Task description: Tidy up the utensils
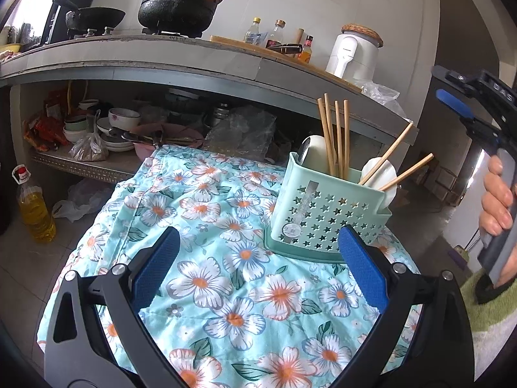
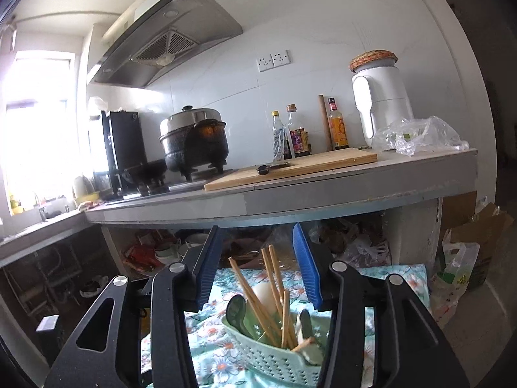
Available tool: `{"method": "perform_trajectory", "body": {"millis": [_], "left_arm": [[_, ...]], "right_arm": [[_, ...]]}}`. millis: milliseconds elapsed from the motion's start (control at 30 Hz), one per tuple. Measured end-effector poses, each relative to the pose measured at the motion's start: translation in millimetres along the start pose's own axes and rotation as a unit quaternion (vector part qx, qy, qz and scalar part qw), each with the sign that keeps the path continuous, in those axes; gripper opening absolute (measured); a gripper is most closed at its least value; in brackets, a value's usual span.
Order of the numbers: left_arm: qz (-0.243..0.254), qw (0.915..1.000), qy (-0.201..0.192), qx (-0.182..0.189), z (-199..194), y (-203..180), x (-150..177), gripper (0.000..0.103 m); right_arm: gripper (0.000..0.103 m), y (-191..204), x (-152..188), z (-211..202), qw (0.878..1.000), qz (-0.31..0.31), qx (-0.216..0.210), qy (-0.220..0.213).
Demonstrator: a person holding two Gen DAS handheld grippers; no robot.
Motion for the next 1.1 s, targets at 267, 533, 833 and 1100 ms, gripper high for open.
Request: {"method": "perform_trajectory", "body": {"millis": [267, 533, 833, 1100], "left_arm": [[0.005, 0.9988, 0.011, -0.047, 3, 1, 5, 0.095], [0.033, 0.9868, 0.022, -0.157, 9, 1, 7, 0.095], [0.054, 0.9842, 0.053, -0.160, 22, -23, 9, 0.095], [0.013, 0.9792, 0.061, -0.193, 23, -10, 6, 0.095]], "right_arm": [[0.066, -4, 113, 12, 0.991, 0.036, 0.070, 0.104], [0.084, -38, 183, 21, 0.961, 0.038, 0.197, 0.191], [0.091, -79, 197, 13, 0.932, 0.044, 0.291, 0.210], [0.095, -92, 190, 6, 0.924, 0.054, 0.317, 0.208]]}}
Point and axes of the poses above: each gripper's, at about its wrist camera, not at the fingertips, and z roughly the way its jaws point, y to its left, x to its underside, the point moved 10 cm from there along z, roughly the way its jaws point, and after that the axes turned 15 degrees about y, right-handed, at the moved point
